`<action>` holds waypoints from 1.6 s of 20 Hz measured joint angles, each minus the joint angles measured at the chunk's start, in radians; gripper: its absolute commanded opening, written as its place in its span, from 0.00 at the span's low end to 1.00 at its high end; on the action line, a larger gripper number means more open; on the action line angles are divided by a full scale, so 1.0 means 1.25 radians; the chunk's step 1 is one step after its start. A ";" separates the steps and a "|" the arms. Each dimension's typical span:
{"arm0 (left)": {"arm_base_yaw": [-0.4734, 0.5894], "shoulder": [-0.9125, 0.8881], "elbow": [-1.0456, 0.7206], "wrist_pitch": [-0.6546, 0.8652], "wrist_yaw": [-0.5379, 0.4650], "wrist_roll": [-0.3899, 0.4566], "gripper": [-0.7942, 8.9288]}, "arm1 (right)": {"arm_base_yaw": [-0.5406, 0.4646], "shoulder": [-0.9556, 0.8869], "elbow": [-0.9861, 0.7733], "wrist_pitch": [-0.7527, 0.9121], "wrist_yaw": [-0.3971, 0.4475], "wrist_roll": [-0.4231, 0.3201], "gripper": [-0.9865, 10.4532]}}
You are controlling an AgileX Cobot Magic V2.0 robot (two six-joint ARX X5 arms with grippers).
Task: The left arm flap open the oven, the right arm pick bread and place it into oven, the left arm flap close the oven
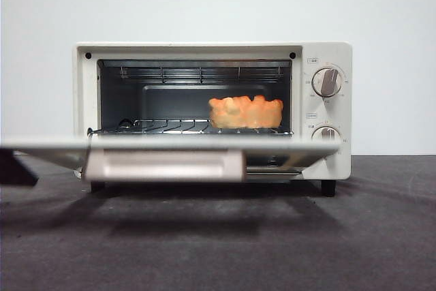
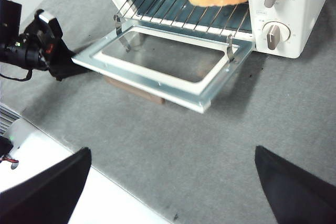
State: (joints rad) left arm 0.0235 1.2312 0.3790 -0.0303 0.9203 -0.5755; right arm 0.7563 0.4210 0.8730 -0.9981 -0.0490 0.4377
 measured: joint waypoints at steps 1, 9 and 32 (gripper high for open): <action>0.000 -0.001 0.001 0.023 0.010 -0.020 0.09 | 0.000 0.000 0.000 0.000 0.000 0.001 0.51; -0.001 -0.003 0.034 0.212 0.022 -0.168 0.09 | 0.000 0.000 0.000 0.000 0.000 0.006 0.51; -0.002 -0.008 0.099 0.589 -0.065 -0.415 0.09 | 0.000 0.000 0.000 0.038 0.000 0.009 0.51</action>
State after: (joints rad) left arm 0.0216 1.2217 0.5022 0.7063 0.8387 -1.0946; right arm 0.7563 0.4210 0.8730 -0.9512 -0.0486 0.4492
